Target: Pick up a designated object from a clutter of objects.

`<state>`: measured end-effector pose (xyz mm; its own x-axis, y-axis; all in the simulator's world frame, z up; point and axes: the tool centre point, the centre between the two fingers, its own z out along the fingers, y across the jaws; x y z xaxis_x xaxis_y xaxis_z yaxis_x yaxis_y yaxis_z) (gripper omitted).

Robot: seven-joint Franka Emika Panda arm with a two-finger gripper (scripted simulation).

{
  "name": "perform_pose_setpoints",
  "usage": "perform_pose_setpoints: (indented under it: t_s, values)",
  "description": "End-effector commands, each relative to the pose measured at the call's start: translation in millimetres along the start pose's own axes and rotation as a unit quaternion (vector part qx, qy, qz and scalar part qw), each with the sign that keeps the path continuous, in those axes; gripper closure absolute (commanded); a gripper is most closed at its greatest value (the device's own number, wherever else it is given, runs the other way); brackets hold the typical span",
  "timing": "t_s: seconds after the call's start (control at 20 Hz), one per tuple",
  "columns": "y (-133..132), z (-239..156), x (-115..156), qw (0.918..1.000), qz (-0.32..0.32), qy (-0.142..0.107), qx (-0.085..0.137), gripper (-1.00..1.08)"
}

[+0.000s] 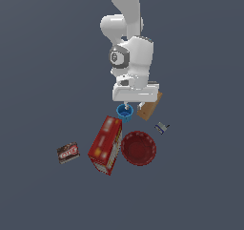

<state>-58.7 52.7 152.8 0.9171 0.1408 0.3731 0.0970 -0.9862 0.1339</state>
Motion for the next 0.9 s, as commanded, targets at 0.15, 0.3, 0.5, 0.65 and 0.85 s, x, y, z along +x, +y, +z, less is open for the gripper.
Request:
perform_pose_setpoints:
  t_s: [0.15,0.3,0.5,0.65,0.85]
  values:
    - [0,-1,-8,1.0,0.0,-0.001,0.0,-0.2]
    - [-2,4,-13,1.0,-0.003,-0.007,0.001,-0.2]
    - [-6,15,-26,0.9998,-0.008,-0.019,0.002,-0.2]
    - [-10,28,-39,0.9994,-0.014,-0.033,0.003,-0.2]
    - [-15,43,-57,0.9985,-0.022,-0.05,0.004,-0.2]
